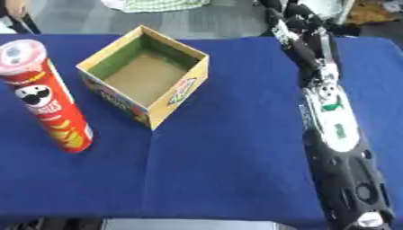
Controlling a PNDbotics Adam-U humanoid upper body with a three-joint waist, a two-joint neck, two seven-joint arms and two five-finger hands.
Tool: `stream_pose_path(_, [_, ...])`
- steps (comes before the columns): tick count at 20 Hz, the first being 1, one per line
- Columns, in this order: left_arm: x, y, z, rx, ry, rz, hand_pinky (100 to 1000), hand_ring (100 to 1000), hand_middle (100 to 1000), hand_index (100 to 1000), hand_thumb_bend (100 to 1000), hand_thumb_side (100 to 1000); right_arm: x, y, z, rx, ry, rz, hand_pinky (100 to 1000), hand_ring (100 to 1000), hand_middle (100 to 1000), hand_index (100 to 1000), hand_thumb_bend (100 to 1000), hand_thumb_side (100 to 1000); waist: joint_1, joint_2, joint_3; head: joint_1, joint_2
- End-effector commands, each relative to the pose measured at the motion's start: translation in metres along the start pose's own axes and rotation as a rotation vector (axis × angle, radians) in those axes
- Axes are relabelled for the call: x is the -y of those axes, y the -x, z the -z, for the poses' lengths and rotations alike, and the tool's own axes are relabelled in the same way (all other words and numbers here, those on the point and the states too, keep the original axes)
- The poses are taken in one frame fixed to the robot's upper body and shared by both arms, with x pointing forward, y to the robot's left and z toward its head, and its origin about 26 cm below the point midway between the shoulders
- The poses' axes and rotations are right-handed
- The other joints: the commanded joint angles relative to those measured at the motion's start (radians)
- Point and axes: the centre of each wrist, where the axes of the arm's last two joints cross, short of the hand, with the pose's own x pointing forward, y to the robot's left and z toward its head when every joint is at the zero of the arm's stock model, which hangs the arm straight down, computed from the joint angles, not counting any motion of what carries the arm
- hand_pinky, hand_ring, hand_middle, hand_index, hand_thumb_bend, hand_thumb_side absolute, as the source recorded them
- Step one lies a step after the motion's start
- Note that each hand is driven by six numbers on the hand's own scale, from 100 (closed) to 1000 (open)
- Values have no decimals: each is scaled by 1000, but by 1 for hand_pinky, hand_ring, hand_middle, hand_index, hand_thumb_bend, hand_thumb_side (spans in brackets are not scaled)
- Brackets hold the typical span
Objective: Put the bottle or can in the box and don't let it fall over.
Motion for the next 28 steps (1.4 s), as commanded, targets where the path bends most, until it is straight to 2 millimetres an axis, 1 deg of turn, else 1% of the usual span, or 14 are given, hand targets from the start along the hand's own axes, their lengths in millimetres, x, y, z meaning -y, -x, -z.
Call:
stream_pose_path(1, [-10,-8,2,12,8,54,1000,855,725,893,938,805,1,-10,5,36,-6,1,752,953,1000,804,668,407,6,-13,-1,0,6])
stream_pose_path(7, [-9,-7,2,1,32,94,1000,855,723,893,923,789,2,-10,5,36,-5,3,752,953,1000,804,667,408,6,-14,-3,-1,6])
stream_pose_path(11, [-4,-4,4,-3,60,100,1000,855,712,897,775,737,1,-10,5,35,-6,5,752,953,1000,804,667,407,6,-13,-4,1,6])
stream_pose_path(14, [-1,-1,6,-6,84,101,1000,856,714,904,710,718,1,-10,5,34,-8,8,752,953,1000,804,667,407,6,-13,-6,3,6])
stream_pose_path(16, [1,-1,8,-3,100,101,1000,859,718,913,753,750,1,-9,5,34,-8,8,752,953,1000,804,667,407,6,-13,-7,4,6])
stream_pose_path(20, [4,1,10,-18,137,112,1000,860,719,915,791,764,1,-9,4,32,-8,10,751,953,1000,804,666,408,7,-13,-9,4,6])
stream_pose_path(28, [11,5,15,-23,177,102,1000,859,716,919,717,737,0,-8,4,29,-9,15,751,953,1000,804,665,407,7,-13,-13,7,6])
